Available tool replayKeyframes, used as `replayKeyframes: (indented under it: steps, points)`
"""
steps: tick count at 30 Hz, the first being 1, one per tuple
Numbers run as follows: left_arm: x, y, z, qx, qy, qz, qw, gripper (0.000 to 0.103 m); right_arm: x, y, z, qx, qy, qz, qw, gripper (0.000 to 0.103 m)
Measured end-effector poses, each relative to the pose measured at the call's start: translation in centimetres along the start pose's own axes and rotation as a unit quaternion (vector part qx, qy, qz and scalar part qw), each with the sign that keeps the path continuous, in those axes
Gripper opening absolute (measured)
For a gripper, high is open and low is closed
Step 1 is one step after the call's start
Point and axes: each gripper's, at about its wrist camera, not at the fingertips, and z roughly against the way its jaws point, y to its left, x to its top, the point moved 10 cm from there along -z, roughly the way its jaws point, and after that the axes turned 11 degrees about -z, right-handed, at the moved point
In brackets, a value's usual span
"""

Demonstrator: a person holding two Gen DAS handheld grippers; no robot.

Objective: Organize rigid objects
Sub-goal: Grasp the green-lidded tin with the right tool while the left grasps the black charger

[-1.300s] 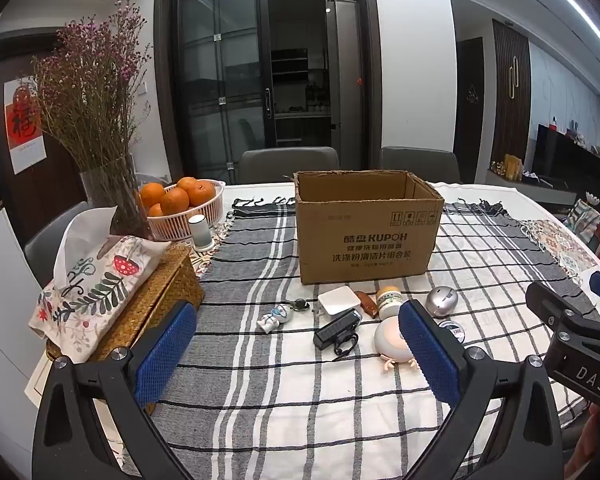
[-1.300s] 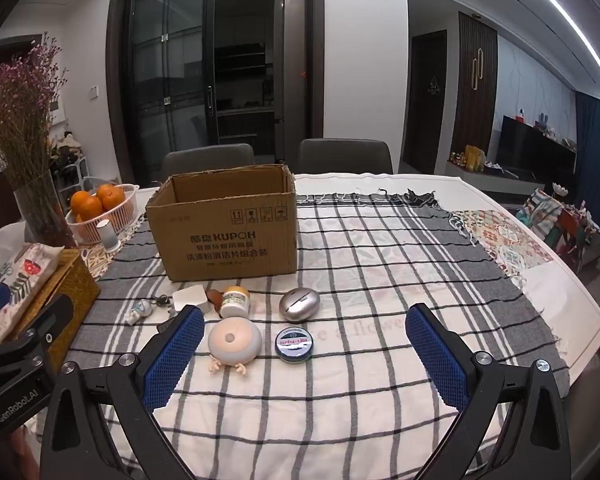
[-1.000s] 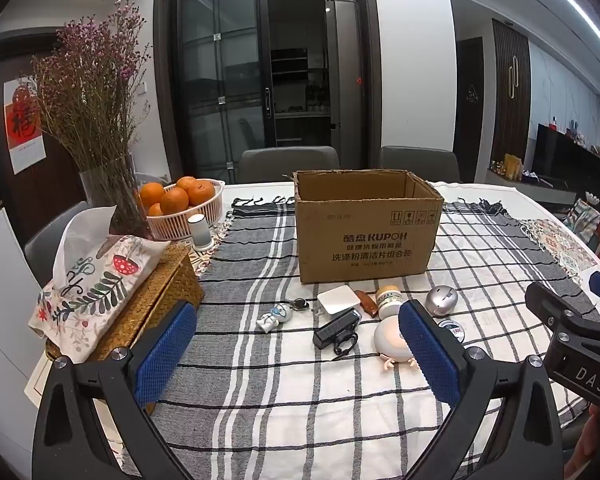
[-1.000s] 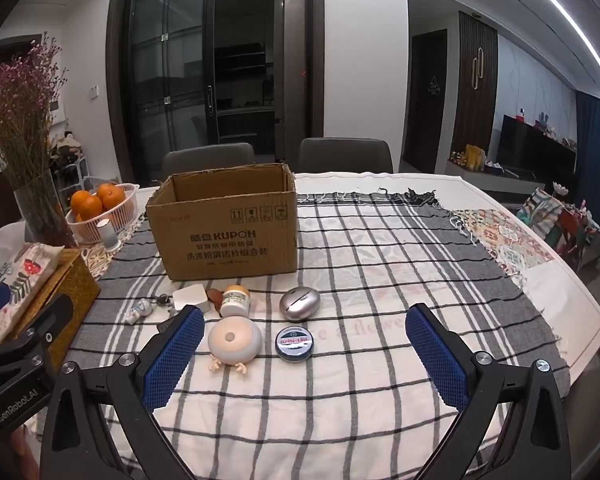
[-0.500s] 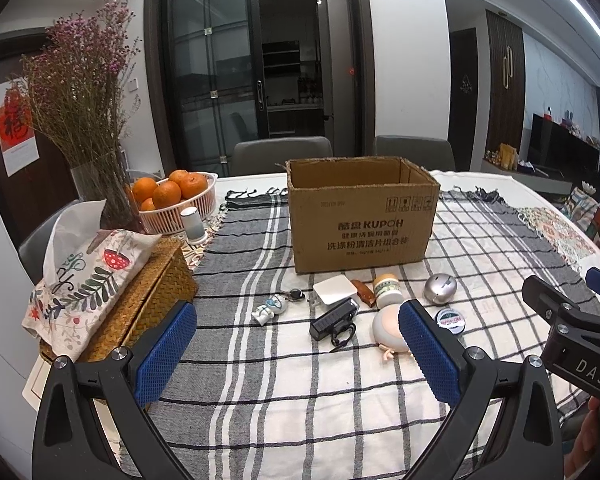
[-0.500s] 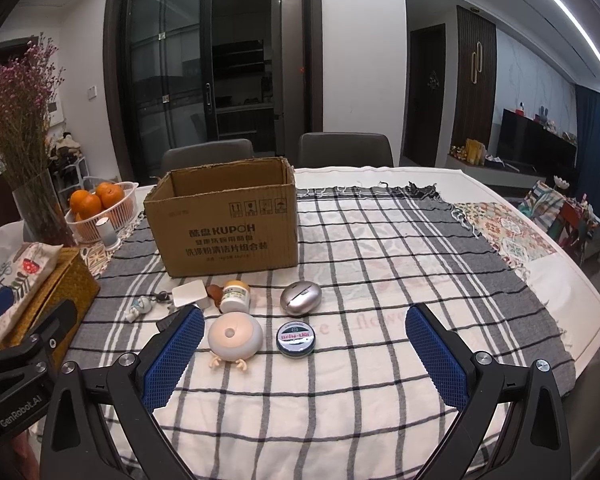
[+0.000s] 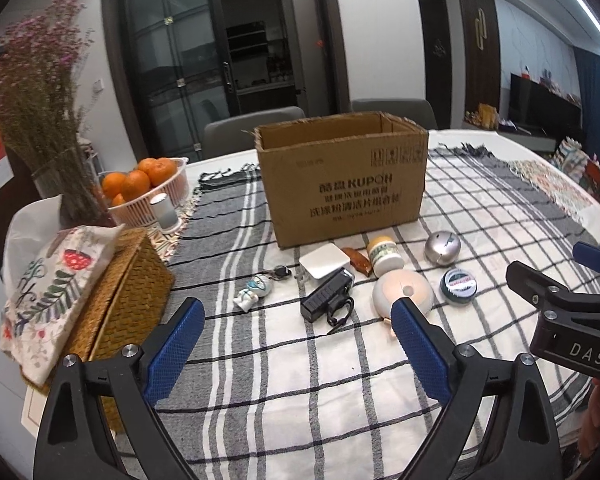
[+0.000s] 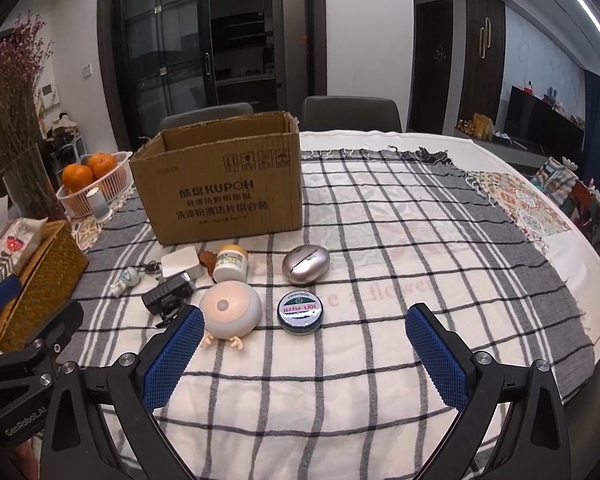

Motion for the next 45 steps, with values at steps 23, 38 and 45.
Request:
replayKeyframes:
  steps: [23,38,45]
  points:
    - [-1.4,-2.5,-10.1,-0.033,0.063,-0.112,0.9912,0.061,-3.0,0.0,-9.2,-0.007,0.097,0.001,0.995,0.089]
    - [-3.0,-3.3,-13.8,-0.04,0.089,-0.173,0.9801,0.052,-4.1,0.2,-12.1,-0.027,0.107,0.032,0.993,0.078]
    - [-3.4,-3.7,-14.7,-0.053,0.095,-0.178,0.9779,0.049,-4.2,0.4,-13.2,-0.029,0.11,0.042,0.993,0.072]
